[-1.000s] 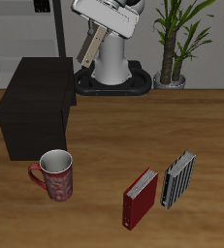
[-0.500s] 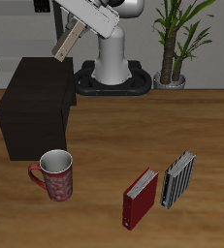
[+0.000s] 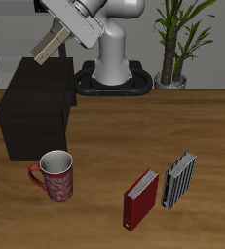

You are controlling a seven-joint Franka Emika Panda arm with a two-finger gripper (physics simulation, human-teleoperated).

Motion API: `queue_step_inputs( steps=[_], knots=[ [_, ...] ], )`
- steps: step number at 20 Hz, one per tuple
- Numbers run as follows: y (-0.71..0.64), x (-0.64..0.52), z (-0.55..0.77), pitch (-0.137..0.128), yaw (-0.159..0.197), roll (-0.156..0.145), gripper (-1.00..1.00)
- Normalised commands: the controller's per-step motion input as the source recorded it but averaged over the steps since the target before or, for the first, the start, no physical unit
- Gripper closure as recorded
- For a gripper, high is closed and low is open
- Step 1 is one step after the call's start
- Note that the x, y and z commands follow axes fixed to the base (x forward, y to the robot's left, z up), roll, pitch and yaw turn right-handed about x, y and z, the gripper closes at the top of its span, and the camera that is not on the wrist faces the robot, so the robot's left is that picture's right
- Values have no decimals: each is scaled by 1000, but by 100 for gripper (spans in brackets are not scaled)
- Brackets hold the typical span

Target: Place the yellow book flat on top of the shelf

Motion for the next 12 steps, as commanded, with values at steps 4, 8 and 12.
queue_step_inputs(
  steps=[4,8,12],
  knots=[
    [-255,106,-207,34,-14,-80,100],
    [-157,71,-234,37,-4,-41,100],
    [-258,74,-187,38,-12,-67,100]
  ],
)
